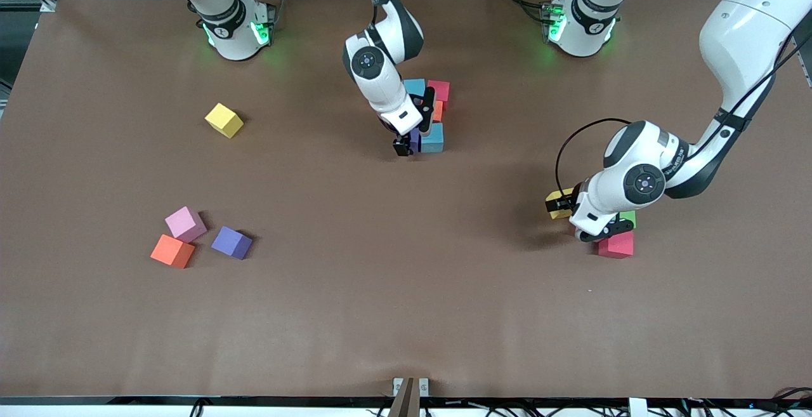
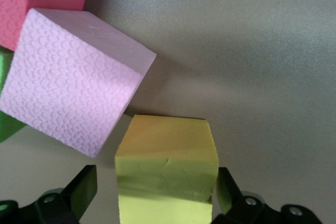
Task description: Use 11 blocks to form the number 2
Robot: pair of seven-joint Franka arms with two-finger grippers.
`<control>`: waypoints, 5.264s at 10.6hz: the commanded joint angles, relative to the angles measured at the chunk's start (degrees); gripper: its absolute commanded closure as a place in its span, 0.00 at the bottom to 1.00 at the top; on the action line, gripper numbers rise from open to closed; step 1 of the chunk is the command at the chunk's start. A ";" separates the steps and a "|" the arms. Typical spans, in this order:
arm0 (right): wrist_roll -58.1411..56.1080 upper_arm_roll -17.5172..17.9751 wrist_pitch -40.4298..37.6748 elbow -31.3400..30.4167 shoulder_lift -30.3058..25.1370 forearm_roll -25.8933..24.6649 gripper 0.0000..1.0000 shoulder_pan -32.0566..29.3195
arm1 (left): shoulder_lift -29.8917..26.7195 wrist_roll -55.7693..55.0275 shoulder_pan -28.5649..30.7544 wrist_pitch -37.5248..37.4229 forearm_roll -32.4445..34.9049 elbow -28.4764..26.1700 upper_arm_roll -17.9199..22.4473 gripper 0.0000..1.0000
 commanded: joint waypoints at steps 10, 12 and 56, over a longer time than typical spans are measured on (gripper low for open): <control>1.97 -4.42 -12.19 -0.85 -8.38 0.73 0.00 -0.25 | 0.91 -0.57 -1.08 -0.04 1.11 1.55 0.78 0.76; 2.77 -9.84 -17.02 -1.03 -9.61 0.12 0.00 0.45 | 0.13 -1.19 -1.43 -0.13 0.23 1.64 0.43 0.77; -16.66 -6.80 -12.90 10.66 5.06 -14.65 0.81 -44.72 | 1.44 -115.27 -54.25 22.98 -9.35 6.39 7.72 0.82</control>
